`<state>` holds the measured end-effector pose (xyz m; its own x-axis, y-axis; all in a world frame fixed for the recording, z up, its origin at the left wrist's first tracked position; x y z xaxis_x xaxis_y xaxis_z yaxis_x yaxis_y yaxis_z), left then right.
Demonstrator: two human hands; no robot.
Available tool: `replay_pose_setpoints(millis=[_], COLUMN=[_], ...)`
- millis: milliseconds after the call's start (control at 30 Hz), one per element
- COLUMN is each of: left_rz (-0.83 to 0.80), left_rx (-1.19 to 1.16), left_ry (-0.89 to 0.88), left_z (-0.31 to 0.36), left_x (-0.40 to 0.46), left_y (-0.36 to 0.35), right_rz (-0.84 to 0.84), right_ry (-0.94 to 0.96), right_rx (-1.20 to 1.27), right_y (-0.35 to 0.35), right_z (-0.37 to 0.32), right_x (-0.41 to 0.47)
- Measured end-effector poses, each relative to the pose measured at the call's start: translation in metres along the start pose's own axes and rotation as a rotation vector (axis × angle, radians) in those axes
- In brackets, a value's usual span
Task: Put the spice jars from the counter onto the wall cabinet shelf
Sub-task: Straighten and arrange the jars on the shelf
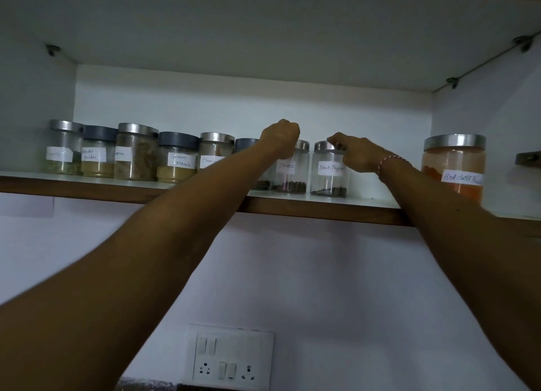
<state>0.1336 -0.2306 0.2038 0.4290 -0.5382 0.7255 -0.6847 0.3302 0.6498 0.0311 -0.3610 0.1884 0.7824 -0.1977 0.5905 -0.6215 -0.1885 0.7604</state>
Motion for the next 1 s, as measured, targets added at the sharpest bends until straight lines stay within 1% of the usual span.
replay_pose_setpoints(millis=[267, 400, 467, 500, 567, 633, 700, 733, 800, 900, 967, 1000], left_rz=[-0.088, -0.118, -0.102, -0.069, 0.050, 0.139, 0.145, 0.146, 0.170, 0.167, 0.124, 0.099], left_rx=[-0.066, -0.071, -0.062, -0.046, -0.011, 0.003, -0.041, -0.099, -0.264, -0.464, -0.511, -0.515], left_ry=[-0.089, -0.090, -0.059, -0.030, -0.008, -0.065, -0.129, -0.148, -0.175, -0.245, -0.317, -0.346], left_z=[-0.006, -0.007, -0.003, -0.001, 0.003, 0.008, 0.016, 0.024, 0.048, 0.095, 0.124, 0.136], left_x=[0.002, -0.008, -0.013, -0.015, -0.019, -0.023, -0.028, -0.031, -0.039, -0.048, -0.048, -0.046], left_y=[-0.004, -0.002, 0.000, 0.002, 0.008, 0.012, 0.015, 0.018, 0.027, 0.042, 0.049, 0.052], right_rz=[-0.133, -0.166, -0.140, -0.092, 0.034, 0.118, 0.209, 0.282, 0.475, 0.716, 0.805, 0.814], right_ry=[-0.030, -0.036, -0.027, -0.015, 0.034, 0.082, 0.126, 0.145, 0.164, 0.160, 0.110, 0.062], right_rx=[-0.172, -0.228, -0.219, -0.197, -0.133, -0.099, -0.069, -0.032, 0.052, 0.089, 0.097, 0.100], right_y=[-0.007, -0.013, -0.014, -0.011, 0.002, 0.016, 0.026, 0.029, 0.033, 0.049, 0.070, 0.082], right_z=[-0.003, -0.004, -0.001, 0.000, 0.000, 0.000, 0.002, 0.003, 0.006, 0.014, 0.024, 0.030], right_x=[0.006, 0.002, -0.004, -0.008, -0.018, -0.032, -0.050, -0.062, -0.088, -0.118, -0.128, -0.131])
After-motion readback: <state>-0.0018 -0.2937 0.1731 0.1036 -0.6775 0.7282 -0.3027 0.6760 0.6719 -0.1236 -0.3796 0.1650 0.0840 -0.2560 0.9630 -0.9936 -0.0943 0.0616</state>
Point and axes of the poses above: each hand's wrist, its own x-axis towards the middle knuckle, its own y-axis out of the back of the hand, z = x × y, the point moved 2 cm from there along x, towards the middle knuckle, and after that the axes turned 13 degrees about x, right-handed, at the moved point
